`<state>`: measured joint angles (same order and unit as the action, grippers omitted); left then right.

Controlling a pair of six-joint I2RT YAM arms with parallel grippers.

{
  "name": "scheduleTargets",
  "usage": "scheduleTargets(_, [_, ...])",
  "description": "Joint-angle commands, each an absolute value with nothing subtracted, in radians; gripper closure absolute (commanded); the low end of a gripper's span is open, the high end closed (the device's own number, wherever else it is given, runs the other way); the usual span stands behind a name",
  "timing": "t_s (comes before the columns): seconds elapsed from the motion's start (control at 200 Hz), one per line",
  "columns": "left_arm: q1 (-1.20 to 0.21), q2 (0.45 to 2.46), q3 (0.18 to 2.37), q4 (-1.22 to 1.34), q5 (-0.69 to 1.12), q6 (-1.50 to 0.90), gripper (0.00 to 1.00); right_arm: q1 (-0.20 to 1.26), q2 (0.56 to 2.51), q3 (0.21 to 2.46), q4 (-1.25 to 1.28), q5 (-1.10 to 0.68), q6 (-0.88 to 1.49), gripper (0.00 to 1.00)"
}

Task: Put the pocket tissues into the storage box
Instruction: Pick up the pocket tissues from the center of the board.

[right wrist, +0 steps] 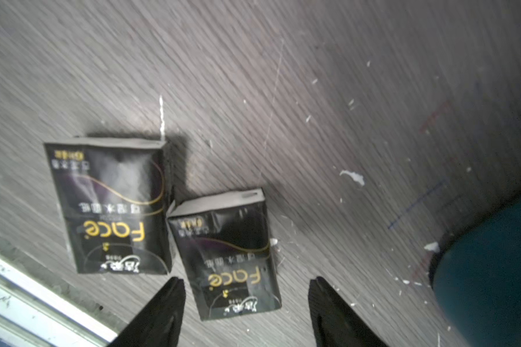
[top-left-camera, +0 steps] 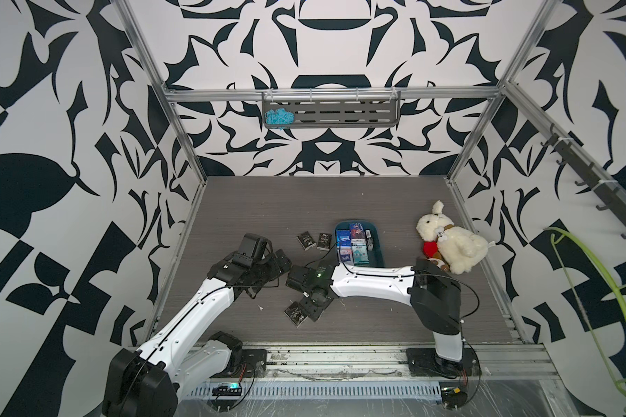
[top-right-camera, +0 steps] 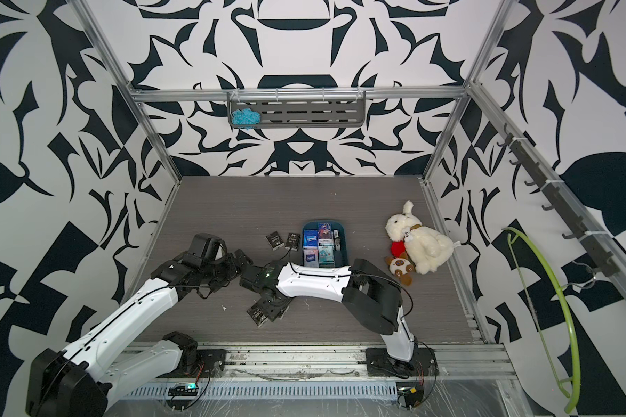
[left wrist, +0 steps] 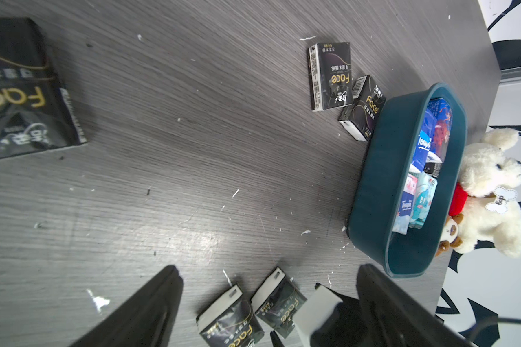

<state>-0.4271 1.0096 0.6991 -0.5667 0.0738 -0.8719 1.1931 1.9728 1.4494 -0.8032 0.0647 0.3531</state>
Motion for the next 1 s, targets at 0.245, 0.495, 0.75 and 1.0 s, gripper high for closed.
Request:
scheduleTargets(0.245, [-0.423, 0.963, 0.68, -0.616, 0.036, -0.873, 0.02, 1.197, 2.021, 1.493, -0.818, 0.083, 0.298, 0.31])
scheduleTargets(0.495, [-0.423, 0.968, 0.682, -0.613, 0.034, -0.873, 0.02, 1.197, 2.009, 1.488, -0.807, 0.076, 0.306, 0.63])
scheduleTargets(0.75, [-0.423, 1.012, 0.699, -0.584, 0.044, -0.888, 0.02, 1.198, 1.933, 1.487, -0.838, 0.103, 0.339, 0.79])
scheduleTargets(1.0, [-0.423, 1.145, 0.76, -0.522, 0.075, -0.87, 0.02, 1.155, 1.824, 1.493, -0.914, 0.172, 0.418, 0.87])
